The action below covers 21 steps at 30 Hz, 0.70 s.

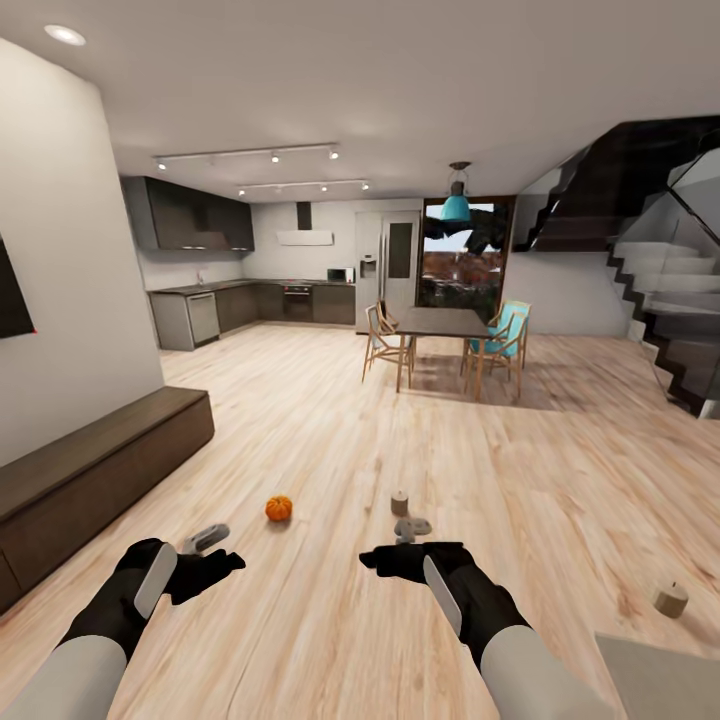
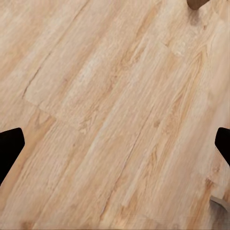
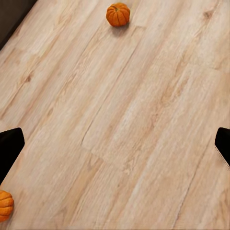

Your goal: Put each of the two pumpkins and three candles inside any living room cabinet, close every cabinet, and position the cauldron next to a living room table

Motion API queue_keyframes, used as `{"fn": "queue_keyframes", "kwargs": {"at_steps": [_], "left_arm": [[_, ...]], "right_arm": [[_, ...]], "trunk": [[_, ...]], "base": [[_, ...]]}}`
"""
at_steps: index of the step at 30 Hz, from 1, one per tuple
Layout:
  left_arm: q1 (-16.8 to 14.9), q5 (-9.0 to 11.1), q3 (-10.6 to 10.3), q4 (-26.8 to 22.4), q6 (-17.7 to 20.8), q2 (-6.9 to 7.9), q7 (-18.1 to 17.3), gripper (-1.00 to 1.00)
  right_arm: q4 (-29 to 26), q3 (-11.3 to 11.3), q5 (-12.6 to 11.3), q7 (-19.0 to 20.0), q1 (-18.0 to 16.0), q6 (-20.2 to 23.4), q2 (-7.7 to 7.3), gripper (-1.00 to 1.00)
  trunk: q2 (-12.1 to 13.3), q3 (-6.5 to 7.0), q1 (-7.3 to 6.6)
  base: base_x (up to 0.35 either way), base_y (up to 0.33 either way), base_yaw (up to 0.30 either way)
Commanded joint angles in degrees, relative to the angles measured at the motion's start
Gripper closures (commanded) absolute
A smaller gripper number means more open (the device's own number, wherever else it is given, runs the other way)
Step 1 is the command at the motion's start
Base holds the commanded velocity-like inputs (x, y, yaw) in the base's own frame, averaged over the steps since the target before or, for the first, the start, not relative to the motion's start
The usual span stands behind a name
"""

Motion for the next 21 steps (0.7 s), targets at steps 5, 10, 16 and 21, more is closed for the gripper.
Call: {"fn": "queue_keyframes", "kwargs": {"at_steps": [5,10,16,21], "left_arm": [[-0.04,0.15,0.15,-0.05,0.29,-0.01,0.02,-1.00],[-0.03,0.15,0.08,-0.05,0.29,-0.01,0.03,-1.00],[-0.03,0.15,0.07,-0.05,0.29,-0.01,0.03,-1.00],[-0.04,0.15,0.05,-0.05,0.29,-0.01,0.03,-1.00]], "right_arm": [[-0.07,0.04,-0.46,-0.12,-0.03,0.32,0.00,-1.00],[-0.07,0.04,-0.46,-0.12,-0.03,0.31,0.00,-1.00],[-0.07,0.04,-0.46,-0.12,-0.03,0.28,0.00,-1.00],[-0.03,0.08,-0.46,-0.22,-0.03,0.32,0.00,-1.00]], "trunk": [[-0.03,-0.07,0.03],[-0.03,-0.07,0.03],[-0.03,-0.07,0.03],[-0.03,-0.07,0.03]], "base": [[0.341,0.000,0.011],[0.341,0.000,0.179],[0.341,0.000,0.262],[0.341,0.000,0.271]]}}
